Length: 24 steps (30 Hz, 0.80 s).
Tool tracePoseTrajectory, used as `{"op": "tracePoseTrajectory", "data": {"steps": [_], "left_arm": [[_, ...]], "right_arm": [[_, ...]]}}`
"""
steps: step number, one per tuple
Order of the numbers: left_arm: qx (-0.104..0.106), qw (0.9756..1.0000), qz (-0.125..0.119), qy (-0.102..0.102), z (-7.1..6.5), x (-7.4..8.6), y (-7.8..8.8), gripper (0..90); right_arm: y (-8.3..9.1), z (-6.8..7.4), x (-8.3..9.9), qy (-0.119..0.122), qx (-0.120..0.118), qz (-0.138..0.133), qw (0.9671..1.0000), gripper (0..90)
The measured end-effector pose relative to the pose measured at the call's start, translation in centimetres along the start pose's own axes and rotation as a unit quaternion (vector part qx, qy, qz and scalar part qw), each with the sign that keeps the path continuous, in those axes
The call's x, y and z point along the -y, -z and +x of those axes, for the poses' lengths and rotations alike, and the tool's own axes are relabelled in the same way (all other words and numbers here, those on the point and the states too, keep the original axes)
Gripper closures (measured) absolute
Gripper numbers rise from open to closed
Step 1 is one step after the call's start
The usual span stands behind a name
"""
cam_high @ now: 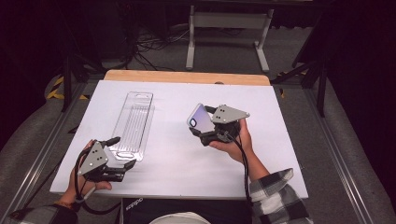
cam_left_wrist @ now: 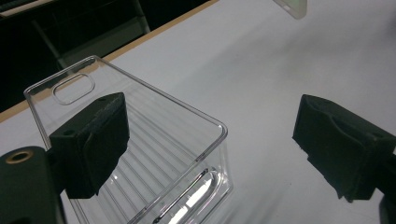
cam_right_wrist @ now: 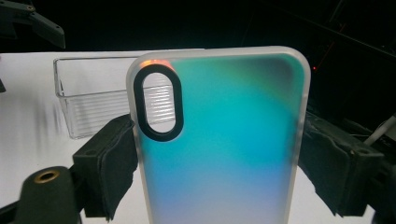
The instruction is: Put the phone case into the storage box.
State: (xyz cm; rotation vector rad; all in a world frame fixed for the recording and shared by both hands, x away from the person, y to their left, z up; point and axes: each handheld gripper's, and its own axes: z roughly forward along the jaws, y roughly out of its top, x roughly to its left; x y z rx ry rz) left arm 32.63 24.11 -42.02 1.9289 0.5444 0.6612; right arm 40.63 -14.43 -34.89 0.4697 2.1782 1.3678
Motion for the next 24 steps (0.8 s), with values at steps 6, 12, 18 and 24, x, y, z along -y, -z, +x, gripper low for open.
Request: {"op": "tracePoseTrajectory", "data": {"steps": [6, 12, 18, 24], "left_arm": [[0.002, 1.0000, 0.001, -0.001, 0.0, 0.0, -0.1, 11.4], [0.005, 1.0000, -0.002, -0.002, -0.4, -0.3, -0.3, 11.7], [0.006, 0.9999, -0.010, 0.000, -0.8, -1.0, -0.8, 14.4], [0.010, 0.9997, -0.018, 0.009, -1.3, -2.1, -1.6, 17.5]], "right_arm": [[0.0, 0.3, -0.1, -0.007, -0.013, -0.009, 0.9999, 17.1], [-0.1, 0.5, -0.1, -0.016, -0.004, -0.017, 0.9997, 17.1], [-0.2, 1.0, -0.3, -0.036, 0.022, -0.028, 0.9987, 17.1], [-0.5, 1.7, -0.5, -0.050, 0.027, -0.036, 0.9977, 17.1]]}}
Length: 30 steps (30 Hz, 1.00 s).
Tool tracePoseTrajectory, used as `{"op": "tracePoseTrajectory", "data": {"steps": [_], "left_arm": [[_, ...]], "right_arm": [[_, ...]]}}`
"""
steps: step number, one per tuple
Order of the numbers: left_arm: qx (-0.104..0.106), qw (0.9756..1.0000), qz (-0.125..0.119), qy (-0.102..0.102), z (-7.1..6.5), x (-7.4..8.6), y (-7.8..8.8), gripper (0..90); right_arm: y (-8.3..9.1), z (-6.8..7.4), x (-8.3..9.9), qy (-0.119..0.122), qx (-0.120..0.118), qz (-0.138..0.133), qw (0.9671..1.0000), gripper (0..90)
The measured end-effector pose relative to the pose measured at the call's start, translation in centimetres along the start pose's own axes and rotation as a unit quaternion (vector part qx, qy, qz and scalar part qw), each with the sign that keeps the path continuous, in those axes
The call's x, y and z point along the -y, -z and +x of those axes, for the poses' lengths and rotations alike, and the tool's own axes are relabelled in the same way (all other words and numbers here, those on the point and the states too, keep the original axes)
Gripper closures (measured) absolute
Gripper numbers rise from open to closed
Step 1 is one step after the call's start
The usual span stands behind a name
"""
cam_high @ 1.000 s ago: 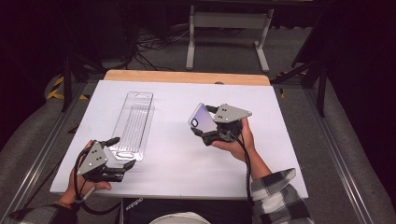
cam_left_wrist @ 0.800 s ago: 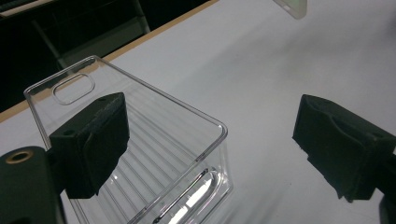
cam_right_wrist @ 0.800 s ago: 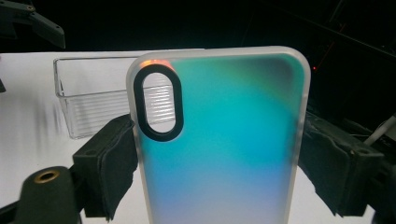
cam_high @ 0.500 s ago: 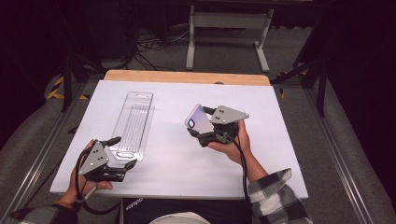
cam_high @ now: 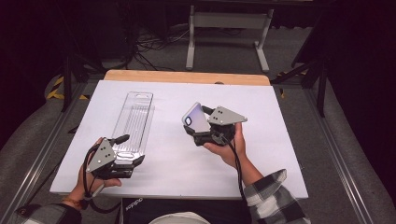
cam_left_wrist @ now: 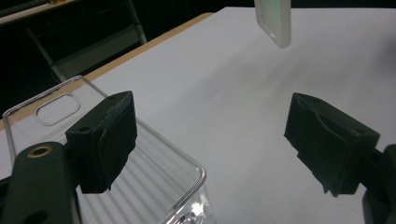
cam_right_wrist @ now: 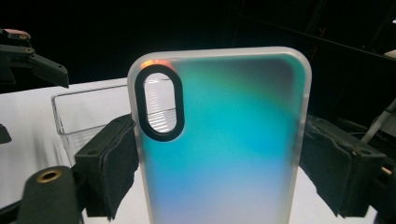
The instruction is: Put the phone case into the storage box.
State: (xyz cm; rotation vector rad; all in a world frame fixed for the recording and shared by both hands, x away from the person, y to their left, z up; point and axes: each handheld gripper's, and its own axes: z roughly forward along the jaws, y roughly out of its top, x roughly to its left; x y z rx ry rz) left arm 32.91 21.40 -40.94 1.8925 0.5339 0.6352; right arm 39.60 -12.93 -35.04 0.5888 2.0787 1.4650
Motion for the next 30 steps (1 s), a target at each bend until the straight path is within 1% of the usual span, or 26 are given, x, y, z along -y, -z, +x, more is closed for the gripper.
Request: {"op": "tracePoseTrajectory", "data": {"steps": [2, 3, 5, 6, 7, 8, 9, 10, 11, 13, 14, 16, 17, 18, 19, 20, 21, 22, 24, 26, 27, 28, 29, 30], "left_arm": [[0.006, 1.0000, -0.004, 0.001, -0.4, -0.5, -0.5, 18.1], [0.006, 1.0000, -0.004, 0.001, -0.4, -0.5, -0.5, 18.2], [0.007, 0.9999, -0.007, -0.007, -0.9, -1.0, -0.9, 18.8], [0.008, 0.9999, -0.008, -0.010, -1.1, -1.2, -1.2, 18.9], [0.014, 0.9997, -0.011, -0.016, -1.3, -1.6, -1.5, 18.9], [0.016, 0.9997, -0.013, -0.013, -1.6, -1.8, -1.8, 19.0], [0.015, 0.9997, -0.011, -0.016, -1.8, -2.0, -2.1, 19.5], [0.019, 0.9995, -0.013, -0.021, -2.1, -2.2, -2.6, 19.5], [0.023, 0.9995, -0.012, -0.020, -2.3, -2.3, -2.9, 19.6], [0.018, 0.9995, -0.011, -0.024, -2.6, -2.6, -3.6, 19.8], [0.017, 0.9996, -0.013, -0.020, -2.8, -2.7, -3.8, 20.3], [0.013, 0.9997, -0.012, -0.015, -3.0, -2.9, -4.4, 21.1], [0.017, 0.9997, -0.012, -0.013, -3.1, -3.0, -4.7, 21.9], [0.022, 0.9997, -0.012, -0.007, -3.2, -3.1, -5.0, 22.8], [0.021, 0.9997, -0.012, -0.005, -3.3, -3.2, -5.3, 23.1], [0.022, 0.9996, -0.015, -0.001, -3.4, -3.3, -5.6, 24.1], [0.029, 0.9995, -0.013, -0.003, -3.4, -3.5, -5.8, 25.6], [0.027, 0.9995, -0.015, -0.001, -3.5, -3.5, -6.0, 26.2], [0.025, 0.9996, -0.014, 0.004, -3.6, -3.8, -6.5, 28.2], [0.024, 0.9996, -0.014, 0.009, -3.6, -3.9, -6.9, 29.4], [0.022, 0.9996, -0.014, 0.012, -3.6, -4.0, -7.1, 30.4], [0.029, 0.9994, -0.013, 0.016, -3.5, -4.1, -7.4, 30.8], [0.031, 0.9992, -0.015, 0.020, -3.6, -4.2, -7.6, 31.7], [0.029, 0.9993, -0.017, 0.019, -3.6, -4.3, -7.7, 32.3]], "right_arm": [[-0.1, 0.5, 0.0, -0.002, 0.007, -0.004, 1.0000, 17.1], [-0.2, 0.7, -0.1, -0.004, 0.003, -0.006, 1.0000, 17.1], [-0.2, 0.8, -0.1, -0.003, 0.002, -0.008, 1.0000, 17.1], [-0.3, 1.1, -0.1, -0.004, 0.008, -0.008, 0.9999, 17.1], [-0.3, 1.3, -0.1, -0.007, 0.008, -0.008, 0.9999, 17.1], [-0.4, 1.5, -0.2, -0.010, 0.004, -0.013, 0.9999, 17.1], [-0.4, 1.6, -0.2, -0.010, 0.010, -0.015, 0.9998, 17.1], [-0.4, 1.8, -0.2, -0.011, 0.012, -0.014, 0.9998, 17.1], [-0.5, 2.0, -0.2, -0.014, 0.007, -0.015, 0.9998, 17.1], [-0.6, 2.3, -0.2, -0.016, 0.012, -0.017, 0.9996, 17.1], [-0.6, 2.4, -0.1, -0.020, 0.008, -0.018, 0.9996, 17.1], [-0.7, 2.7, 0.0, -0.027, 0.017, -0.023, 0.9992, 17.1], [-0.8, 2.9, 0.0, -0.031, 0.014, -0.023, 0.9992, 17.1], [-0.8, 3.0, 0.0, -0.034, 0.014, -0.028, 0.9989, 17.1], [-0.8, 3.2, 0.0, -0.040, 0.021, -0.033, 0.9985, 17.0], [-0.8, 3.4, 0.1, -0.044, 0.021, -0.033, 0.9983, 17.0], [-0.8, 3.5, 0.1, -0.046, 0.024, -0.035, 0.9980, 17.0], [-0.8, 3.7, 0.1, -0.046, 0.031, -0.038, 0.9977, 17.0], [-0.8, 4.0, 0.1, -0.050, 0.029, -0.040, 0.9975, 17.0], [-0.9, 4.3, 0.1, -0.047, 0.038, -0.043, 0.9972, 17.0], [-0.9, 4.4, 0.1, -0.048, 0.037, -0.044, 0.9972, 17.0], [-0.9, 4.5, 0.1, -0.049, 0.034, -0.044, 0.9972, 17.0], [-0.9, 4.7, 0.1, -0.045, 0.042, -0.045, 0.9971, 17.0], [-0.9, 4.8, 0.2, -0.044, 0.047, -0.046, 0.9968, 17.0]]}}
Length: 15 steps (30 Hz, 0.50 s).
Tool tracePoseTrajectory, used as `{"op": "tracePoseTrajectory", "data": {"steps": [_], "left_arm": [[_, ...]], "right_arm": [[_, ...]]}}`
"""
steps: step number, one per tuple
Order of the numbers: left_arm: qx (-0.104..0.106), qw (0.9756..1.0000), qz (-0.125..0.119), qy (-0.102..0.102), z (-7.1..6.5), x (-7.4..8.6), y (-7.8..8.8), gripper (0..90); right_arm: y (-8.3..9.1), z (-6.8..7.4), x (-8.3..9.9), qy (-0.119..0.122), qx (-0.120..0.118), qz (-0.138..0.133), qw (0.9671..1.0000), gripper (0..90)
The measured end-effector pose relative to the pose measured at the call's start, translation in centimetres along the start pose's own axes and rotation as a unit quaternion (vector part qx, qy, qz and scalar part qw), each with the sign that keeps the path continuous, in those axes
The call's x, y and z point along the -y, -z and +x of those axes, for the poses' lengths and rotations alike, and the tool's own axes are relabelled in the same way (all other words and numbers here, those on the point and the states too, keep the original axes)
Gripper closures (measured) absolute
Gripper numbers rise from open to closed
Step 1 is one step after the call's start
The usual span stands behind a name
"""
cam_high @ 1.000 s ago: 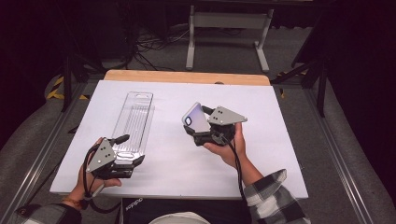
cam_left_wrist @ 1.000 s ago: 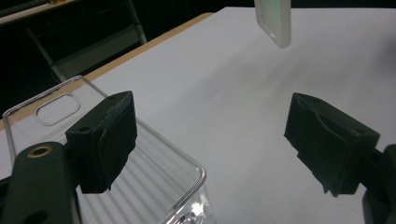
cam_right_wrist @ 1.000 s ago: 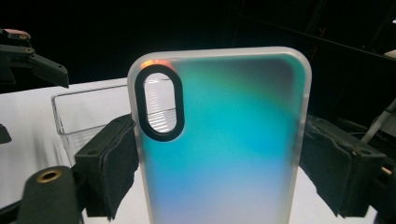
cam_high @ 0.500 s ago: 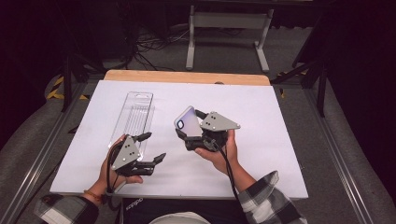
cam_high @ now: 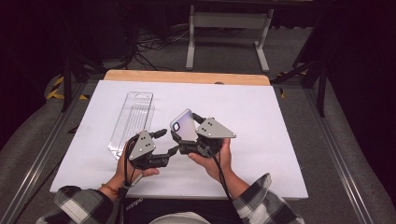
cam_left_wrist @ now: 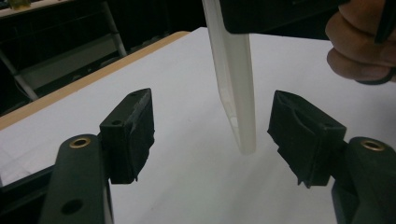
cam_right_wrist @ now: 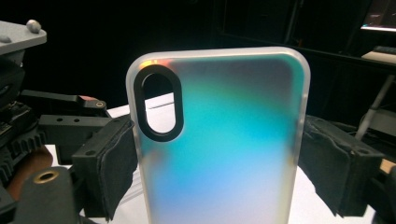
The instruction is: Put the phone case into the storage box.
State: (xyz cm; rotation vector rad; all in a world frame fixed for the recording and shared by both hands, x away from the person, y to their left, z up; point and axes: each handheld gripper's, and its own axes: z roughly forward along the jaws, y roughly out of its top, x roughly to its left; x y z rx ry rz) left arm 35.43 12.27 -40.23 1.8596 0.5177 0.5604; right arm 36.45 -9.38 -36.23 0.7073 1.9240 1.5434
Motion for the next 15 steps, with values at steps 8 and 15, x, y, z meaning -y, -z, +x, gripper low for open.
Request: {"op": "tracePoseTrajectory", "data": {"steps": [8, 15], "left_arm": [[-0.005, 0.9998, -0.006, 0.019, 0.1, -0.4, -0.9, 42.2], [0.003, 0.9997, -0.011, 0.020, 0.1, -0.5, -0.9, 60.3]], "right_arm": [[0.2, 0.7, 0.1, -0.003, 0.002, -0.009, 1.0000, 16.9], [0.1, 1.3, 0.2, 0.006, 0.002, -0.012, 0.9999, 16.9]]}}
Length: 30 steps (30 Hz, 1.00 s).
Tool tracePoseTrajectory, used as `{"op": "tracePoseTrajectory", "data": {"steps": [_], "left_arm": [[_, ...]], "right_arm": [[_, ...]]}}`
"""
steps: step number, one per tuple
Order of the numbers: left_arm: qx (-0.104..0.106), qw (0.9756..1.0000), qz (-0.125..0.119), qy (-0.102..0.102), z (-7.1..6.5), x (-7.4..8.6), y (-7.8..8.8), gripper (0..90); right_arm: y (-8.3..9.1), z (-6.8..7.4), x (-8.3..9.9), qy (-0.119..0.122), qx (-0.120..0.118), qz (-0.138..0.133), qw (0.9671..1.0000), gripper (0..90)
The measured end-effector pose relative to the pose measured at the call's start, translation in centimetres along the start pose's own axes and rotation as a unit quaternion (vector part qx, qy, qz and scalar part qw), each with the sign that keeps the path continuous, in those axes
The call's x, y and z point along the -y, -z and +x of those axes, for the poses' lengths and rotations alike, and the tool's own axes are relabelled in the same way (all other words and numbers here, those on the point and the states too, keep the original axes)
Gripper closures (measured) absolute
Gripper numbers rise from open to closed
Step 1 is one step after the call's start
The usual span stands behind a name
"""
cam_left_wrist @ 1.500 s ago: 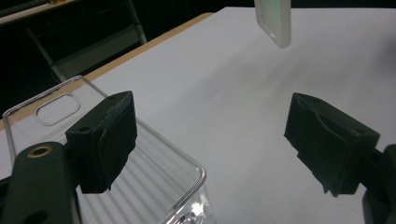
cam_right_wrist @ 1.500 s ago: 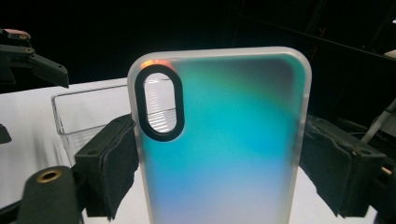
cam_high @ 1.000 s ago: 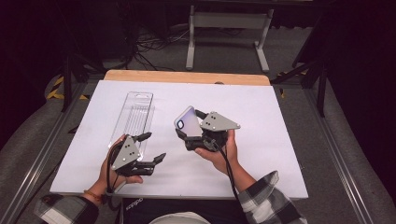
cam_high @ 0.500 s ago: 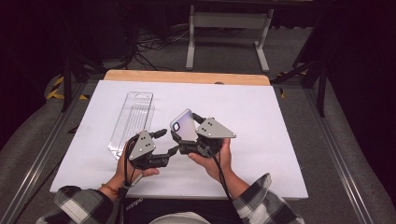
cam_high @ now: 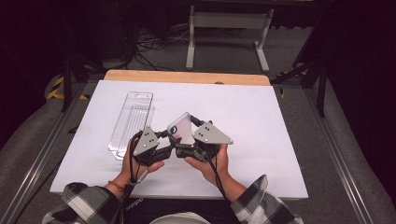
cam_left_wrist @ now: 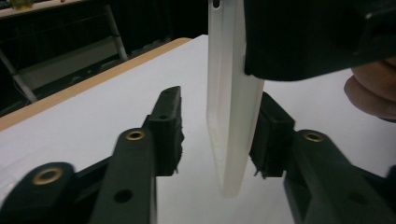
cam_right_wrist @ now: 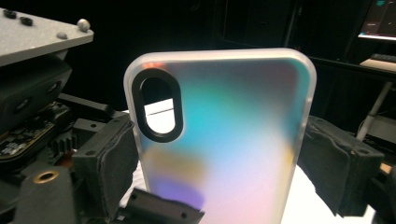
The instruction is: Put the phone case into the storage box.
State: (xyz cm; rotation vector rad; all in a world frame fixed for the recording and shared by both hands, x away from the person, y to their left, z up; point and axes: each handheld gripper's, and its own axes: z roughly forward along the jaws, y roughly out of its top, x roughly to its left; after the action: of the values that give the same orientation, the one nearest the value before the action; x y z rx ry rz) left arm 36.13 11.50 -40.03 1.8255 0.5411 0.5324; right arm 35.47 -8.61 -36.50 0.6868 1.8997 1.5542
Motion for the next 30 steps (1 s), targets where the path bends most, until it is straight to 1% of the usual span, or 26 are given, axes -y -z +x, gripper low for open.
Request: {"op": "tracePoseTrajectory", "data": {"steps": [1, 3, 4, 6, 7, 9, 10, 14, 18, 25, 26, 27, 30], "left_arm": [[0.000, 1.0000, 0.000, -0.002, 0.04, 0.00, 0.01, 63.1], [0.007, 1.0000, 0.002, -0.002, 0.03, 0.01, 0.08, 68.5], [0.006, 1.0000, -0.001, -0.006, 0.03, -0.01, 0.10, 70.7], [0.012, 0.9999, -0.004, -0.008, -0.04, -0.03, 0.18, 77.4], [0.011, 0.9998, -0.005, -0.012, -0.07, -0.05, 0.20, 79.4], [0.013, 0.9997, -0.002, -0.020, -0.13, -0.08, 0.19, 80.4], [0.016, 0.9997, 0.000, -0.017, -0.12, -0.06, 0.21, 80.5], [0.021, 0.9996, 0.002, -0.020, -0.04, -0.07, 0.27, 80.7], [0.026, 0.9994, 0.001, -0.022, 0.00, -0.13, 0.37, 80.9], [0.028, 0.9992, 0.002, -0.028, -0.01, -0.26, 0.58, 80.9], [0.028, 0.9992, 0.002, -0.027, -0.01, -0.28, 0.59, 80.9], [0.028, 0.9992, 0.002, -0.027, 0.04, -0.27, 0.61, 80.9], [0.028, 0.9993, 0.002, -0.026, 0.16, -0.26, 0.66, 80.9]], "right_arm": [[-0.02, 0.02, 0.02, 0.000, -0.001, 0.001, 1.0000, 16.9], [0.00, 0.13, 0.05, 0.000, 0.002, 0.001, 1.0000, 16.9], [0.00, 0.15, 0.04, 0.001, 0.002, 0.001, 1.0000, 17.0], [0.04, 0.20, 0.00, 0.008, 0.007, -0.001, 0.9999, 17.0], [0.06, 0.23, -0.03, 0.008, 0.005, 0.001, 1.0000, 17.0], [0.06, 0.24, -0.03, 0.009, 0.006, 0.000, 0.9999, 17.0], [0.04, 0.24, -0.02, 0.010, 0.005, 0.001, 0.9999, 17.0], [0.00, 0.22, 0.00, 0.008, 0.002, 0.002, 1.0000, 16.9], [0.09, 0.26, -0.07, 0.011, -0.001, 0.003, 0.9999, 16.7], [0.22, 0.18, -0.17, 0.012, -0.008, 0.001, 0.9999, 16.4], [0.30, 0.19, -0.17, 0.013, -0.006, 0.003, 0.9999, 16.1], [0.36, 0.24, -0.18, 0.015, 0.001, -0.001, 0.9999, 15.4], [0.55, 0.30, -0.29, 0.017, 0.004, -0.008, 0.9998, 14.3]]}}
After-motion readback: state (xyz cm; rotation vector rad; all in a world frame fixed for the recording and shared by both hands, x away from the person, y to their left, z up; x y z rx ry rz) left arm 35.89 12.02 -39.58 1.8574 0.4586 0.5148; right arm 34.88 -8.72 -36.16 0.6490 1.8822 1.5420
